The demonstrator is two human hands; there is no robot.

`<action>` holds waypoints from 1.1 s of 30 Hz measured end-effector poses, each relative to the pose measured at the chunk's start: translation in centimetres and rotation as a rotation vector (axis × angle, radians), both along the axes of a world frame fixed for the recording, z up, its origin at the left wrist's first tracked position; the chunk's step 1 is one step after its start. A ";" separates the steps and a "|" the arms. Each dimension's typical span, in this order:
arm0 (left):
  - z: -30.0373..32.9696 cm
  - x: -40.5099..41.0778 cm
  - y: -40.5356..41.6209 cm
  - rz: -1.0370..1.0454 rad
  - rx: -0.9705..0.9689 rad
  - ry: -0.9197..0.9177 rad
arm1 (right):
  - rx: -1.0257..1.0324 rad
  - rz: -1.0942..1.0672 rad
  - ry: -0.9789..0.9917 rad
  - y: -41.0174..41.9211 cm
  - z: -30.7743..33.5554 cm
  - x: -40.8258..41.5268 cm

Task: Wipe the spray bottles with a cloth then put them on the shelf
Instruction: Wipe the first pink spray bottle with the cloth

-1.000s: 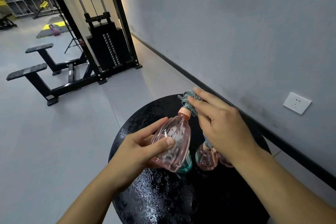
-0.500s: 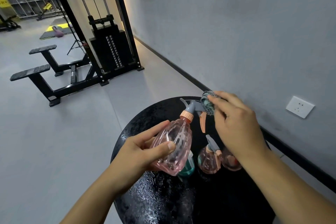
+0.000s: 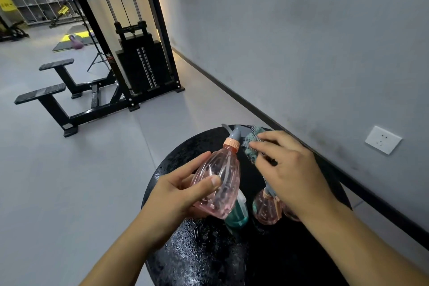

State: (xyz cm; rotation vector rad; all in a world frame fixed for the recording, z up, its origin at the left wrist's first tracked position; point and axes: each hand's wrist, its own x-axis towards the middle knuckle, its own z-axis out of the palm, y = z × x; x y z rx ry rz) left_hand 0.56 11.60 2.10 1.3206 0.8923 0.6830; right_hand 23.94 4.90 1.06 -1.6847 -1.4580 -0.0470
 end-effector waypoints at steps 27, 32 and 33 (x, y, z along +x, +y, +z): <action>-0.6 0.0 0.7 -0.002 -0.005 -0.069 | -0.006 0.027 0.055 -0.5 -0.2 -0.4; -0.5 0.2 0.6 -0.022 -0.013 -0.068 | 0.038 -0.019 0.098 -0.1 0.2 -0.1; -0.5 0.2 0.6 -0.012 -0.012 -0.067 | 0.027 -0.010 0.093 -0.2 0.0 -0.3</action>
